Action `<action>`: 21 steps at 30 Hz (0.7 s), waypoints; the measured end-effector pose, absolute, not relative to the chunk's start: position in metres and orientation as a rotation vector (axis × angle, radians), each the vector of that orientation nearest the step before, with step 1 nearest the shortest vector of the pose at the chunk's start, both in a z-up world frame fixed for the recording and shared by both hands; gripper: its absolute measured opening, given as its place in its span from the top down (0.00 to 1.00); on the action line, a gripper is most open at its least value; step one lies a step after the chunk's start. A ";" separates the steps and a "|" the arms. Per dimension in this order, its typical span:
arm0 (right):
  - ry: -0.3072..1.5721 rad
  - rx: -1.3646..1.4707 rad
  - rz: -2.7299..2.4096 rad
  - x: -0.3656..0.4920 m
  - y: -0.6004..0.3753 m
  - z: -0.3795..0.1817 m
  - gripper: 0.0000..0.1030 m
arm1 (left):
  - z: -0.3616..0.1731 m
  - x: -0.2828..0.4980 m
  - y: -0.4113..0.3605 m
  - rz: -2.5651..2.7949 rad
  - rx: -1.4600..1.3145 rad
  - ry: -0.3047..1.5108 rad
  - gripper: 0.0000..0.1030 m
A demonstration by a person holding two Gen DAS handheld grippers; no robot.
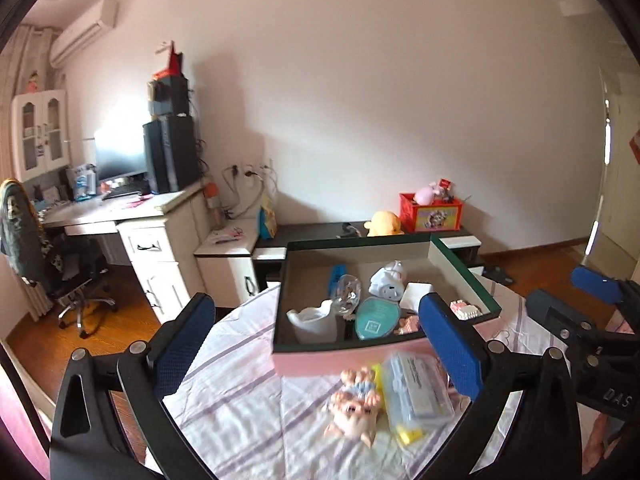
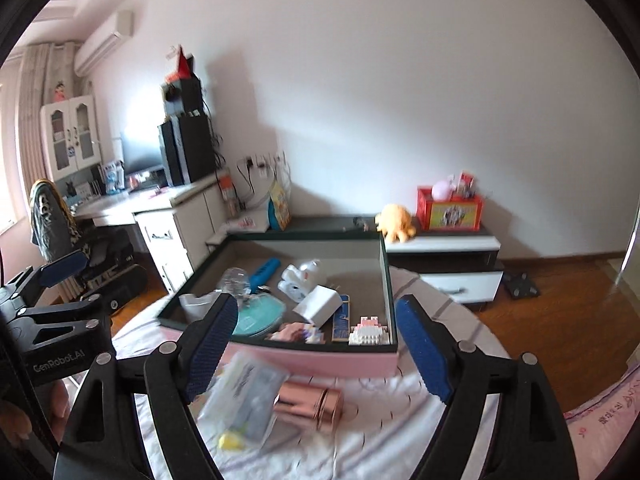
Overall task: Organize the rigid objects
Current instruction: 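Withdraw both tools from the pink box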
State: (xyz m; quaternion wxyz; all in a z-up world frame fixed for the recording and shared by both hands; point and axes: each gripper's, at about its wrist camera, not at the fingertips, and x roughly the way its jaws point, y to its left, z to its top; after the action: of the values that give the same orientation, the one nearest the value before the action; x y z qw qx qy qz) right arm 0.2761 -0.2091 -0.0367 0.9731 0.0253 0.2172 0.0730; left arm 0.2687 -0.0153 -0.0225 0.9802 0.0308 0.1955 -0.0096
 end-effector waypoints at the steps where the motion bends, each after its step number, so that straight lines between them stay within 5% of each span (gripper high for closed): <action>1: 0.423 0.046 0.144 0.263 -0.207 -0.034 0.14 | -0.021 0.254 -0.014 -0.003 0.065 0.375 0.00; 9: 0.313 -0.027 0.102 0.169 -0.181 -0.028 0.00 | -0.017 0.163 -0.008 -0.020 0.063 0.325 0.00; 21: 0.246 -0.006 0.097 0.099 -0.176 -0.019 0.00 | -0.006 0.114 -0.007 -0.042 0.051 0.291 0.00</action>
State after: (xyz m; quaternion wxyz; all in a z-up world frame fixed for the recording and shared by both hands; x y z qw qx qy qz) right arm 0.0994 -0.1761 -0.0188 0.9913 -0.0031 0.1225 0.0481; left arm 0.1140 -0.0073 -0.0057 0.9889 0.0254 0.1448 -0.0208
